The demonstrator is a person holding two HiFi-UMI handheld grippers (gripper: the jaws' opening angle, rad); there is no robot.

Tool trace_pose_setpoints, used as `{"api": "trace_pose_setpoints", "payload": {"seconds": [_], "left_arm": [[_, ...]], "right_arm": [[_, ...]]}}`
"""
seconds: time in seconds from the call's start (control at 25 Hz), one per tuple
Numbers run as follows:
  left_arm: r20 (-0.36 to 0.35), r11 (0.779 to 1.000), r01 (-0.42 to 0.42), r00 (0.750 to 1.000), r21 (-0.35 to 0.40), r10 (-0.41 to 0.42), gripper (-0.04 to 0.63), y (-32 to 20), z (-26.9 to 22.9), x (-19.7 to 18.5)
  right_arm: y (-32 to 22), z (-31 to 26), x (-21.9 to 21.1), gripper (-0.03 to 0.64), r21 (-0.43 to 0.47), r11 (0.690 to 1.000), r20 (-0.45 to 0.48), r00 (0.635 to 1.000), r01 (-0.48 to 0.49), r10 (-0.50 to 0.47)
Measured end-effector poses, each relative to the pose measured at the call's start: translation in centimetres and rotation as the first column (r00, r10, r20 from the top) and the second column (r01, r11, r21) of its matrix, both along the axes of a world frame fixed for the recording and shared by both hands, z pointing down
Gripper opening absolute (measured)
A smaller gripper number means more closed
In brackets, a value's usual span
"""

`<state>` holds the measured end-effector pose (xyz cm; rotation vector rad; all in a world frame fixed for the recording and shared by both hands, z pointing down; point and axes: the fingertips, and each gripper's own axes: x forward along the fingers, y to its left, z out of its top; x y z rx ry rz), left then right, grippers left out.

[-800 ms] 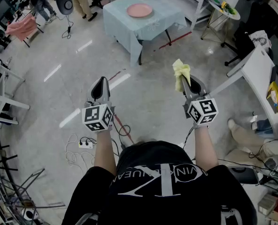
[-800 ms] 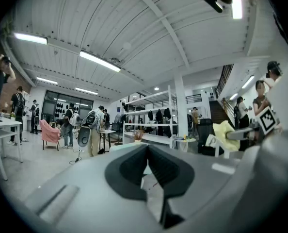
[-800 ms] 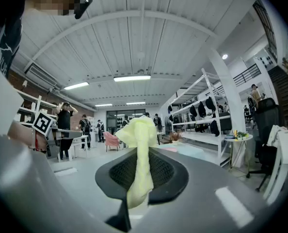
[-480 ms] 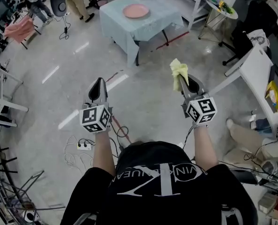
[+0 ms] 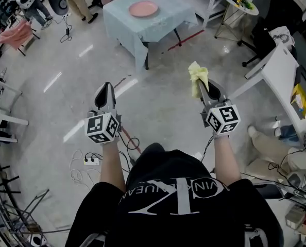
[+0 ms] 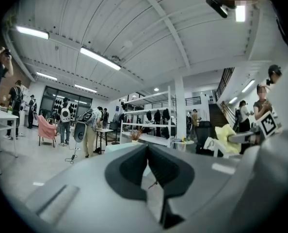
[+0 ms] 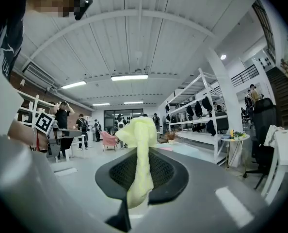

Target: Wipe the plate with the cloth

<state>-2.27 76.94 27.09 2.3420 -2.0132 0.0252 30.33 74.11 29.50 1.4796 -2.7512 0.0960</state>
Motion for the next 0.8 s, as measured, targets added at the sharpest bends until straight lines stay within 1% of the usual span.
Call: {"api": "trace_pose_setpoints", "payload": {"seconds": [0.12,0.32,0.4,0.6,0.8], "left_arm": [[0.001,1.000,-0.007,1.000,0.008,0.007,0.000,-0.7,0.1,0.5],[0.010,0.999,-0.014,1.000,-0.039,0.014,0.000,-2.5,1.9,0.8],[0.010,0.999,-0.012,1.000,-0.031,0.012,0.000,-3.8,1.6,0.3],[0.000,1.000,0.006,1.000,0.000,-0.006,0.000,-9.4,0.5,-1.9],[0.015,0.999,-0.029,0.999,-0.018,0.029,0.000,-16.8,0.2,-3.7]], "right_arm": [[-0.6,0.5,0.6,0.040,-0.007,1.000,0.017,1.000,-0.017,0.017],[-2.4,1.5,1.6,0.041,-0.038,0.998,0.054,0.998,-0.041,0.043],[-3.8,1.4,1.6,0.041,-0.035,0.998,0.062,0.997,-0.045,0.047],[-9.6,0.6,-0.1,0.041,-0.016,0.998,0.058,0.997,-0.053,0.054],[-16.8,0.1,-3.3,0.041,-0.022,0.999,0.056,0.997,-0.045,0.046]]}}
